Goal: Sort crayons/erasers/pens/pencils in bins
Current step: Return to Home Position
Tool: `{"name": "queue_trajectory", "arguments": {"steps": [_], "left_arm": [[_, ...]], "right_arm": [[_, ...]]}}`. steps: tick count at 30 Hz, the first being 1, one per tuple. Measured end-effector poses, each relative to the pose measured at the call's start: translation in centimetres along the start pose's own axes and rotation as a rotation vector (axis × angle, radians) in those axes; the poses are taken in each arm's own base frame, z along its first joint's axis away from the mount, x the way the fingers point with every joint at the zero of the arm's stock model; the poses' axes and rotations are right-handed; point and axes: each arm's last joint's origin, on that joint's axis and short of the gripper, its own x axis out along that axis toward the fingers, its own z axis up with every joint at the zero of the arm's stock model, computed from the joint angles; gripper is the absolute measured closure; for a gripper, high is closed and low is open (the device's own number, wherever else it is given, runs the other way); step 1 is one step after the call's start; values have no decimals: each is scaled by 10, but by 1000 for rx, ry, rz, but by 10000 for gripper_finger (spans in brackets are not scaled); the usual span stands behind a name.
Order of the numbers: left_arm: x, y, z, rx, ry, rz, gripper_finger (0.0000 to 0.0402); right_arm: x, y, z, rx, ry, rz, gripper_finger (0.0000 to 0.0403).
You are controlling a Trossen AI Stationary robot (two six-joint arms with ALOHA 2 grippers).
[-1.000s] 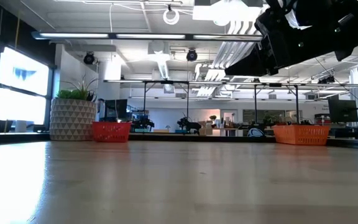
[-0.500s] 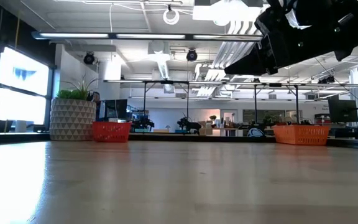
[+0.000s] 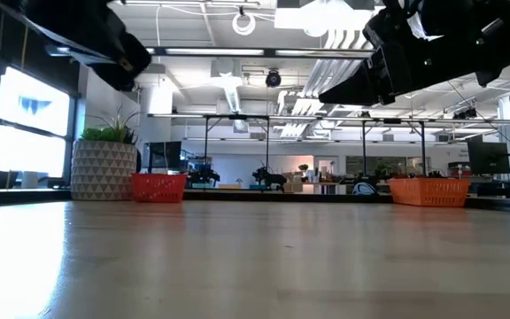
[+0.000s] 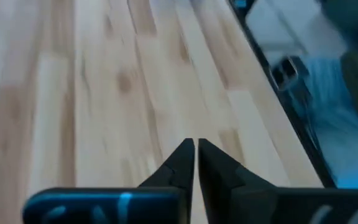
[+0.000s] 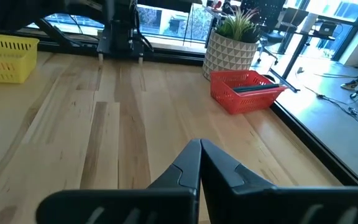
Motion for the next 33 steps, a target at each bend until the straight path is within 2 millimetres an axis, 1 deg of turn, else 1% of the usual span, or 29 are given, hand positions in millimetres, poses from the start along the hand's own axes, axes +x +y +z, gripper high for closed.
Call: {"name": "queue_trajectory", "arguments": {"steps": [2,5,9,12,16,19,23,28,30,33], "left_arm": [[2,13,-6,18,-70,4,398],[6,27,-11,49,-188,17,394],[4,43,-16,100,-312,64,397],[-2,51,-19,122,-369,102,400],[-18,58,-20,154,-442,147,400],[-32,61,-23,183,-504,185,401],[-49,66,-35,180,-569,234,401],[-59,69,-50,174,-654,274,401],[-62,70,-56,178,-692,288,401],[-65,72,-64,178,-725,309,401]], "right_arm": [[0,0,1,1,-6,-1,403],[0,0,0,4,-5,0,403],[0,0,1,3,-14,-1,403],[0,0,2,2,-16,-2,403],[-4,-6,4,-3,-6,-10,403],[-13,-14,7,-10,27,-19,403],[-30,-25,13,12,38,7,403],[-52,-38,20,19,10,-25,403],[-60,-41,16,27,-13,-38,403],[-72,-44,3,42,-46,-59,403]]}}
